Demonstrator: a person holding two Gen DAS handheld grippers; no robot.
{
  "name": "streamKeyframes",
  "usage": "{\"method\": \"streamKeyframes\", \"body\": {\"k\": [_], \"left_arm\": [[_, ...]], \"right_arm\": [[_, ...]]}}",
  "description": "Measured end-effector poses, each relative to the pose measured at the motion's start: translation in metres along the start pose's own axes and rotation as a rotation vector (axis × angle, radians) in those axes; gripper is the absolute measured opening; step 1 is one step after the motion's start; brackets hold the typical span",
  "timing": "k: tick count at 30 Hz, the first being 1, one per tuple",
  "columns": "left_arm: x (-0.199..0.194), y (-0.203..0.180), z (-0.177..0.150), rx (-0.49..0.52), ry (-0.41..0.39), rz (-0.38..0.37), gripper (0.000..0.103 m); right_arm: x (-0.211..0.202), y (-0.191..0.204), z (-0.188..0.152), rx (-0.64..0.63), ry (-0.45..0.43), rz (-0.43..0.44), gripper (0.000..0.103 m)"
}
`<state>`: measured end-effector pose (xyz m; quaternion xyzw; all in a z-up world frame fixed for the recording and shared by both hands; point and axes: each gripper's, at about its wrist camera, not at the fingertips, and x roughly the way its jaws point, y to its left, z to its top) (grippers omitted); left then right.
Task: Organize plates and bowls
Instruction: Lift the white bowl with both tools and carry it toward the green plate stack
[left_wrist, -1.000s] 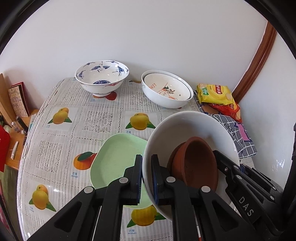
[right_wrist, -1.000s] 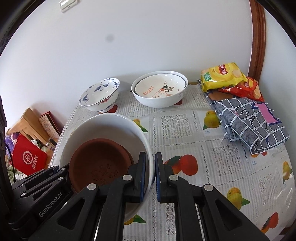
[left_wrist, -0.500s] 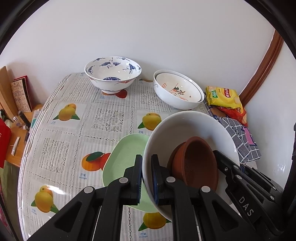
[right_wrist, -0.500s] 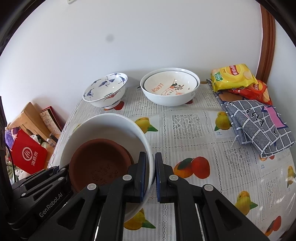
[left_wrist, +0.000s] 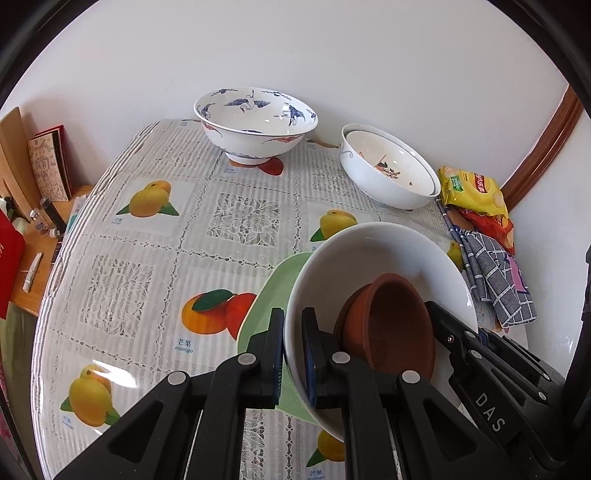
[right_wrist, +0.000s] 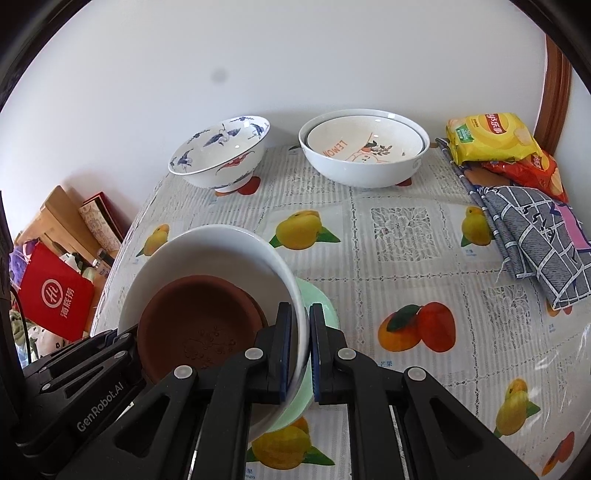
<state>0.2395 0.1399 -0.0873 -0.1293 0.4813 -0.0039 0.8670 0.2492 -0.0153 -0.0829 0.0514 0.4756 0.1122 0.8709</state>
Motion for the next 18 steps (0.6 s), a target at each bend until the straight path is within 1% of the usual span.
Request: {"method": "streamKeyframes", "body": {"k": [9, 18], "left_arm": [[0.023, 0.012, -0.001, -0.017, 0.039, 0.007, 0.010], [0.046, 0.014, -0.003, -0.020, 0.076, 0.004, 0.010]], "right_arm": [[0.025, 0.002, -0.002, -0.002, 0.043, 0.004, 0.009], [0.050, -0.004, -0.006, 0.016, 0.101, -0.004, 0.009]]}}
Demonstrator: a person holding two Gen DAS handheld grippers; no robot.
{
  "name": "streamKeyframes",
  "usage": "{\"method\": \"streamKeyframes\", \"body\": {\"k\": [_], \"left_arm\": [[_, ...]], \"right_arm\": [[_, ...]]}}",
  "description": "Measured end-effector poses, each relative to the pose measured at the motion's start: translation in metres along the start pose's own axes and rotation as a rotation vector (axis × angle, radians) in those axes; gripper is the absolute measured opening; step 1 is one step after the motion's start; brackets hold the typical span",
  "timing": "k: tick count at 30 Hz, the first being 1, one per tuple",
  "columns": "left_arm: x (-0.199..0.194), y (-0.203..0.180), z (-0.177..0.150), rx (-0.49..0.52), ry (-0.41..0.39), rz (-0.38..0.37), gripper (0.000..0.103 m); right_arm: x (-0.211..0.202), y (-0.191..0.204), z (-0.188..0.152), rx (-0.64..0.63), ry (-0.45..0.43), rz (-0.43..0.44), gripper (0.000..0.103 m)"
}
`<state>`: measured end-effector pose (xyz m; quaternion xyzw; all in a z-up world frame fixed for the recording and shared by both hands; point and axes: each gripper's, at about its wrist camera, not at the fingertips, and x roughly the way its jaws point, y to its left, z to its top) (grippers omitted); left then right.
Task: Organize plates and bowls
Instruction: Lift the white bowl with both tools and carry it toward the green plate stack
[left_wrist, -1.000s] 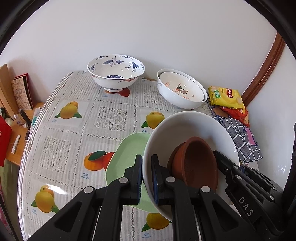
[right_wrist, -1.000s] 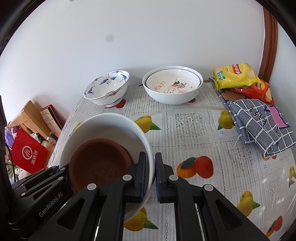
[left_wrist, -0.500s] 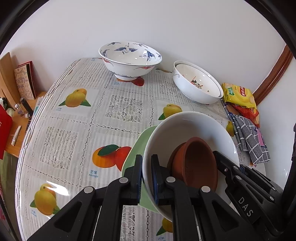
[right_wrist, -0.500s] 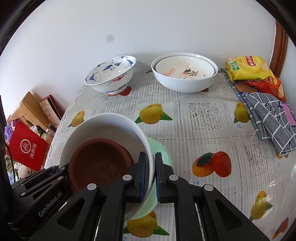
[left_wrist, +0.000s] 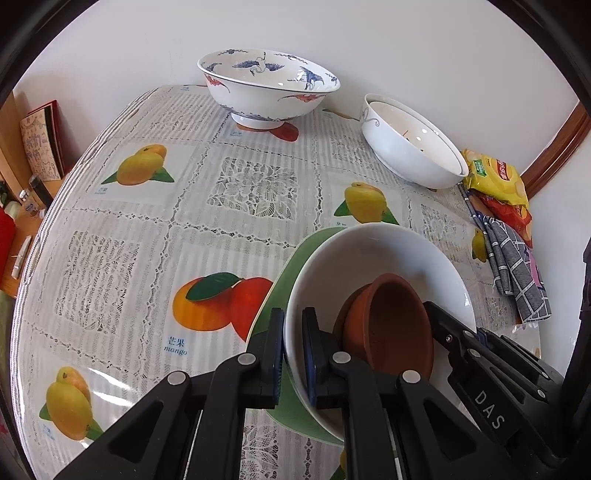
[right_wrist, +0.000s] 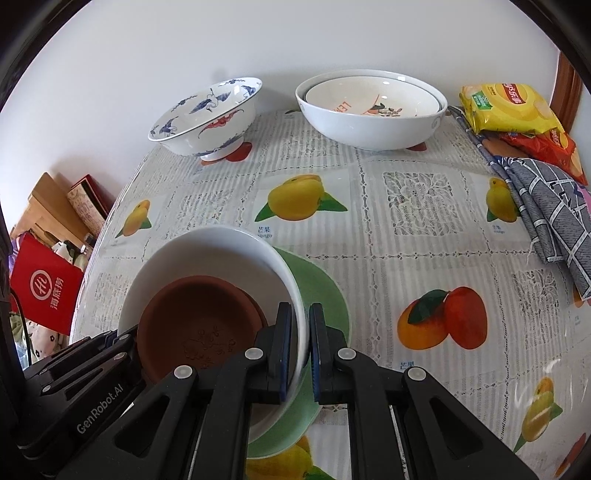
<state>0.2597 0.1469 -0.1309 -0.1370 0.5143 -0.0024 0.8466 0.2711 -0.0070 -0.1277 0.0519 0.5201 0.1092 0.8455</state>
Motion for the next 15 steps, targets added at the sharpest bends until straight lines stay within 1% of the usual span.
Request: {"method": "streamKeyframes", "body": {"k": [9, 15], "left_arm": [[0.0017, -0.0006, 0.0004, 0.009, -0.004, 0.001, 0.011], [0.0029, -0.0005, 0.0015, 0.012, 0.022, -0.002, 0.012]], "right_arm": [[0.0041, -0.0018, -0.0006, -0.017, 0.000, 0.018, 0.010], [0.0050, -0.0085, 0.0012, 0.016, 0.017, 0.054, 0.011]]}}
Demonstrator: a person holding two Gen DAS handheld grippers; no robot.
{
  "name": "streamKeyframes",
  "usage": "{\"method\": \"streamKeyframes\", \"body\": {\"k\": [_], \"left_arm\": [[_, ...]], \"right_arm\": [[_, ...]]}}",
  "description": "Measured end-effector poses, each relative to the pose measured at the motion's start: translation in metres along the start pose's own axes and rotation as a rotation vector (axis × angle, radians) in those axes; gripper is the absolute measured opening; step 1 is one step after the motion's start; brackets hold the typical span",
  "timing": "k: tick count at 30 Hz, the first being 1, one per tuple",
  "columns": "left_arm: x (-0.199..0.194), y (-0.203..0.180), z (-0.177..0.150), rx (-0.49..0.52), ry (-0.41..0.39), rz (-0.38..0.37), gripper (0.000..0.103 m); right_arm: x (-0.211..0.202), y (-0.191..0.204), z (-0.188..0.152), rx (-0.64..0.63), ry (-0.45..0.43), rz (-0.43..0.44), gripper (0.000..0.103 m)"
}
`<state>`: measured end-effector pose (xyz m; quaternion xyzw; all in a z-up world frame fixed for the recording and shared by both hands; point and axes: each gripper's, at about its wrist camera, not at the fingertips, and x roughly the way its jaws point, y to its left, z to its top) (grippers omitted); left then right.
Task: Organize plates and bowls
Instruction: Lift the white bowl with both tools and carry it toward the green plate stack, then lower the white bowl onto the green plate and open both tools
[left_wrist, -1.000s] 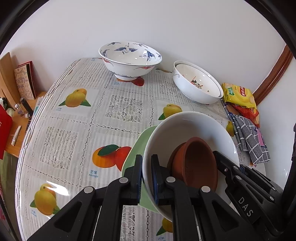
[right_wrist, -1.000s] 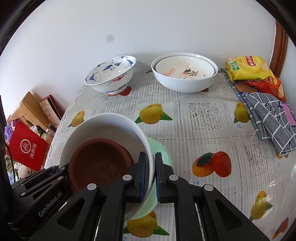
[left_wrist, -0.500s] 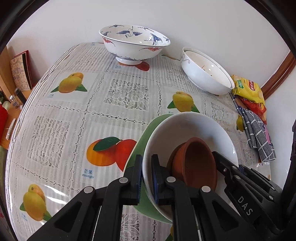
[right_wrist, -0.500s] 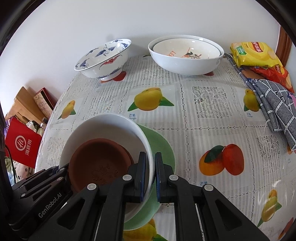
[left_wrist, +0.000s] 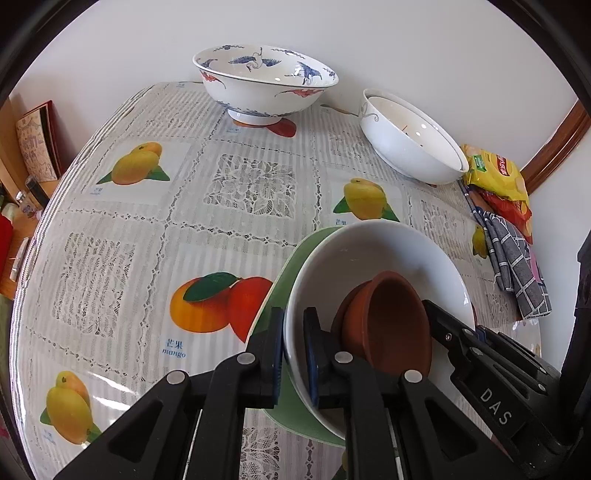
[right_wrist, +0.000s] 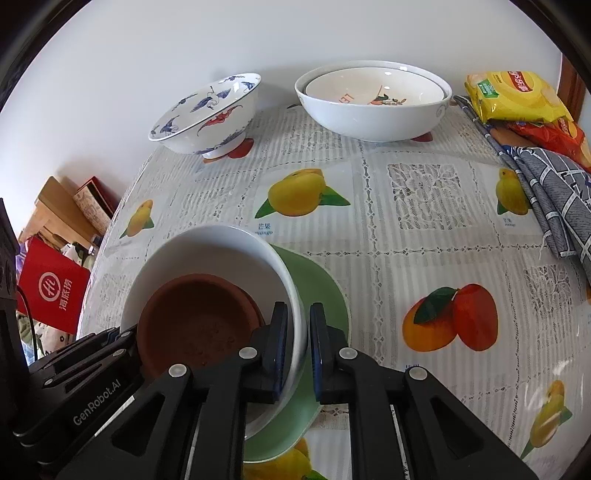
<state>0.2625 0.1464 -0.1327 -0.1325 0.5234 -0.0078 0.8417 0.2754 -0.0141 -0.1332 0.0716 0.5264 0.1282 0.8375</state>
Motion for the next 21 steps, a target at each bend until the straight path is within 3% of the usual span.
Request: {"method": "streamKeyframes", "body": {"k": [6, 15, 18, 21], "left_arm": [[-0.005, -0.003, -0.002, 0.011, 0.005, 0.010, 0.014], [-0.023, -0.002, -0.008, 0.015, -0.019, 0.039, 0.030], [-0.032, -0.003, -0.012, 0.014, -0.030, 0.039, 0.030], [-0.044, -0.006, -0.017, 0.022, -0.051, 0.035, 0.037]], "right_arm": [[-0.009, -0.002, 0.001, -0.003, -0.020, -0.016, 0.017], [-0.027, 0.001, -0.006, -0.033, -0.046, -0.021, 0.018], [-0.033, 0.003, -0.011, -0.056, -0.054, -0.032, 0.022], [-0.042, 0.004, -0.018, -0.069, -0.062, -0.042, 0.027]]}}
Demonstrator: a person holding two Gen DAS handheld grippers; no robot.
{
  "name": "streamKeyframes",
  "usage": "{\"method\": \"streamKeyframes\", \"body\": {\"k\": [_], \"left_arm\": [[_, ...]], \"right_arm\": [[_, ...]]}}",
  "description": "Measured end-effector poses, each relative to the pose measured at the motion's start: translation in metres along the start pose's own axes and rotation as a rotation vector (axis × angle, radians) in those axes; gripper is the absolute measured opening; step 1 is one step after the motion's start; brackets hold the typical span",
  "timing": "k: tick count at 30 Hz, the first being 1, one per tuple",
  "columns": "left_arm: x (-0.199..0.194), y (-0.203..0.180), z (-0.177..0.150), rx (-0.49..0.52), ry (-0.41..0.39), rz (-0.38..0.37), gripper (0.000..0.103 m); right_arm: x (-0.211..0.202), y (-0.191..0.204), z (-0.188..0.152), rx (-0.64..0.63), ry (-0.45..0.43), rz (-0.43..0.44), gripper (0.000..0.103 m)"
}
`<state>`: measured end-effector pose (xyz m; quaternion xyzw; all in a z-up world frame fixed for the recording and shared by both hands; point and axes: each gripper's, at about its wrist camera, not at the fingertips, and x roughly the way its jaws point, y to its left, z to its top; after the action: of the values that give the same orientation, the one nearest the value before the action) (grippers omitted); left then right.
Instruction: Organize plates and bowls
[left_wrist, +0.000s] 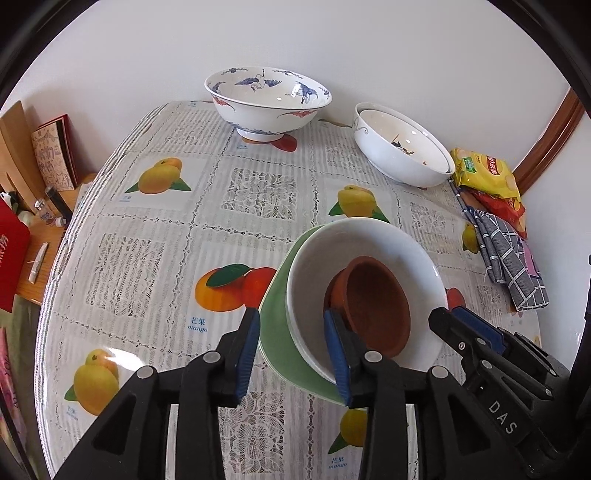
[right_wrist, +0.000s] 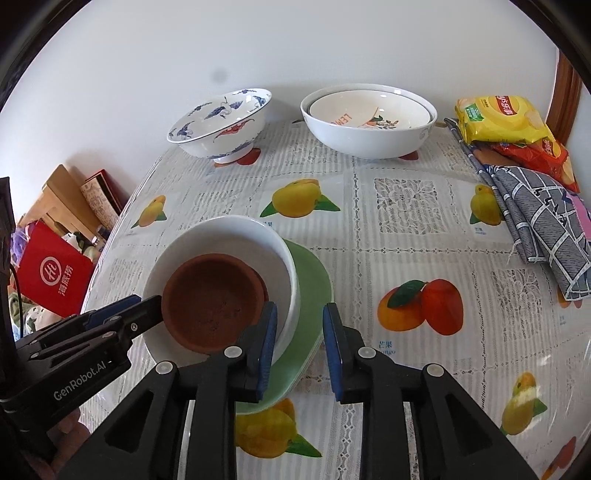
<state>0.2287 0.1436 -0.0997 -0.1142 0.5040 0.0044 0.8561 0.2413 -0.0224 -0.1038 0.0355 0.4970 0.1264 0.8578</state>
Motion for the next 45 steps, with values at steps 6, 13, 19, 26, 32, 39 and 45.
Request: {"method": "streamKeyframes", "body": {"k": [6, 13, 19, 26, 32, 39, 45], "left_arm": [[-0.030, -0.013, -0.012, 0.028, -0.053, -0.018, 0.044], [-0.073, -0.047, -0.036, 0.103, -0.142, -0.015, 0.057], [-0.110, -0.077, -0.062, 0.146, -0.212, -0.027, 0.066], [-0.147, -0.106, -0.096, 0.174, -0.287, -0.024, 0.073], [-0.166, -0.124, -0.126, 0.212, -0.327, 0.001, 0.082], [-0.179, -0.132, -0.154, 0.215, -0.333, -0.009, 0.086], [-0.185, -0.134, -0.163, 0.217, -0.342, 0.007, 0.086]], "right_arm": [[-0.035, -0.002, -0.018, -0.021, -0.037, -0.042, 0.032], [-0.092, -0.023, -0.040, 0.007, -0.120, -0.112, 0.053], [-0.143, -0.049, -0.059, 0.049, -0.183, -0.197, 0.068], [-0.187, -0.081, -0.088, 0.104, -0.219, -0.229, 0.079], [-0.218, -0.089, -0.119, 0.078, -0.285, -0.258, 0.100], [-0.236, -0.096, -0.149, 0.090, -0.286, -0.265, 0.100], [-0.243, -0.099, -0.162, 0.104, -0.280, -0.251, 0.100]]}}
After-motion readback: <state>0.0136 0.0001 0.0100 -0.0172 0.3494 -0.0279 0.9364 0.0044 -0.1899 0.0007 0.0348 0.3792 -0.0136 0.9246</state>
